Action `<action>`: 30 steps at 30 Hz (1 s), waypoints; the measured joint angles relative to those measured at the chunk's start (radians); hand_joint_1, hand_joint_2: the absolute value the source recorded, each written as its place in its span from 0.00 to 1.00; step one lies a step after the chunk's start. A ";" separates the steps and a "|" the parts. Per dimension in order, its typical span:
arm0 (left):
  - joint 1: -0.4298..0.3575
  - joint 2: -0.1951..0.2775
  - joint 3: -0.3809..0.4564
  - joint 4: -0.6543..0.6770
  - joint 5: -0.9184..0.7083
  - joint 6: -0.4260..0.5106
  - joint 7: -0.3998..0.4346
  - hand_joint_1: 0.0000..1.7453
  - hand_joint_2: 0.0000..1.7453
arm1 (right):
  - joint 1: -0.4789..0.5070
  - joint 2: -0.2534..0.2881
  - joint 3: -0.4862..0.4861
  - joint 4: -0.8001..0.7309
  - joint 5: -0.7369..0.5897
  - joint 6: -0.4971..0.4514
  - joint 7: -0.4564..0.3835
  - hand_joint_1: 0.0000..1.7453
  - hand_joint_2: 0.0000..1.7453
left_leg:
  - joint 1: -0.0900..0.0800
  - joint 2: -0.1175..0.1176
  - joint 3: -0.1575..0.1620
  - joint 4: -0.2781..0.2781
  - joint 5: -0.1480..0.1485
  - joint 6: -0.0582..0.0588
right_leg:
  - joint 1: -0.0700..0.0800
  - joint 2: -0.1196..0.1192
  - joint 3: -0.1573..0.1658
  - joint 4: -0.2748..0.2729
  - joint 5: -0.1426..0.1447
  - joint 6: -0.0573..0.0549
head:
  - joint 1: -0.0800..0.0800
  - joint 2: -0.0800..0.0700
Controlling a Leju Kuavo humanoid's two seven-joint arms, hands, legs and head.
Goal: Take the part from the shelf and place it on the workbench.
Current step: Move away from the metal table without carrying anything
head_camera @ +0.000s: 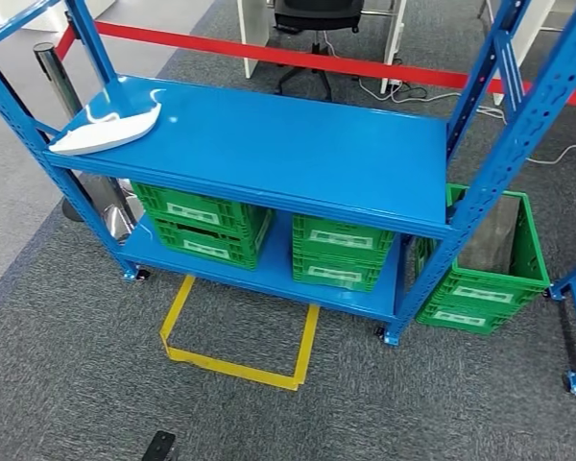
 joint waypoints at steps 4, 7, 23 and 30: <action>0.002 0.003 0.000 0.000 0.000 0.000 0.000 0.00 0.00 | -0.001 0.000 0.000 0.000 0.000 0.001 -0.001 0.00 0.00 | -0.004 -0.001 -0.104 0.241 -0.121 0.000 | -0.002 0.002 0.005 -0.014 0.007 -0.015 | -0.017 0.000; 0.004 0.005 0.000 0.000 -0.002 0.000 0.000 0.00 0.00 | 0.000 0.000 0.000 0.000 0.000 0.003 -0.001 0.00 0.00 | -0.001 -0.001 -0.091 0.221 -0.079 -0.006 | -0.007 0.010 0.006 -0.006 0.003 -0.010 | -0.018 0.000; 0.005 -0.002 0.002 0.002 -0.003 0.002 0.000 0.00 0.00 | 0.003 -0.007 0.000 -0.001 0.000 -0.003 -0.003 0.00 0.00 | -0.009 -0.016 -0.010 0.033 -0.017 0.038 | -0.015 0.024 -0.011 0.016 -0.008 0.005 | -0.012 0.000; 0.005 0.001 0.006 0.002 -0.003 0.003 0.000 0.00 1.00 | 0.003 -0.007 0.000 -0.001 0.007 -0.004 0.000 0.00 0.00 | -0.012 -0.016 -0.011 0.034 -0.017 0.039 | -0.019 0.022 -0.008 0.018 -0.011 0.053 | -0.012 0.000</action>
